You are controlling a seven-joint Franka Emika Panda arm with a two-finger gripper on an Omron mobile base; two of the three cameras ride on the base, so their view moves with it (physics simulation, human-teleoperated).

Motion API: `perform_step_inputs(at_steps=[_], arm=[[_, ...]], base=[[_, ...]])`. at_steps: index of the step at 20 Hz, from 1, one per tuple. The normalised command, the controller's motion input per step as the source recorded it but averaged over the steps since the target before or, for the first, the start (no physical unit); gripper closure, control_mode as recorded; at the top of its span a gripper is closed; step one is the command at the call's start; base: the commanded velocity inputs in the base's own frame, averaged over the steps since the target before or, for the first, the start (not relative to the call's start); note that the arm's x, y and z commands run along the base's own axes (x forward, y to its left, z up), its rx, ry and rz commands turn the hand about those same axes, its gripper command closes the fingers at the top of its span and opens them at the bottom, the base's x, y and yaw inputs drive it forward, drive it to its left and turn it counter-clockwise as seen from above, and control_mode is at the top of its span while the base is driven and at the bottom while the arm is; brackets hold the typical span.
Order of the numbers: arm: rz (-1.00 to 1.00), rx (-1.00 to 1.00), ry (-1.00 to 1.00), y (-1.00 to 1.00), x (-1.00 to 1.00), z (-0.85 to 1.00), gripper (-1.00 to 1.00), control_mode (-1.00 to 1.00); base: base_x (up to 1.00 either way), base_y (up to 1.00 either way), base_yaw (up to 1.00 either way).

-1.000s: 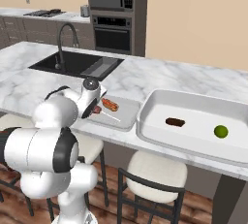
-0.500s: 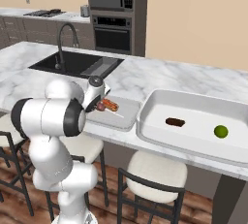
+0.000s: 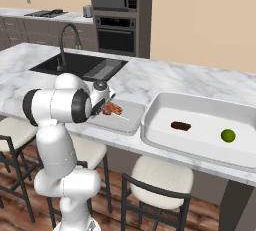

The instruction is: Place the cold items (sweet potato and lime) from the fridge in one tupperware on the dining counter. Place the warm items (hot dog and kebab skewer) in the stove area in another tupperware.

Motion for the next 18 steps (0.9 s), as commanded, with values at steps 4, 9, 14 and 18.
perform_step_inputs(at_steps=[4, 9, 14, 18], arm=[[0.00, 0.00, 0.13, -0.22, 0.47, -0.26, 1.00, -1.00], [0.00, 0.00, 0.17, -0.21, 0.49, -0.25, 1.00, -1.00], [0.05, 0.00, 0.08, -0.10, 0.41, -0.22, 1.00, -1.00], [0.01, 0.00, -0.02, 0.00, 0.08, -0.32, 1.00, -1.00]], base=[[0.00, 0.00, 0.00], [0.00, 0.00, 0.00], [0.00, 0.00, 0.00], [0.00, 0.00, 0.00]])
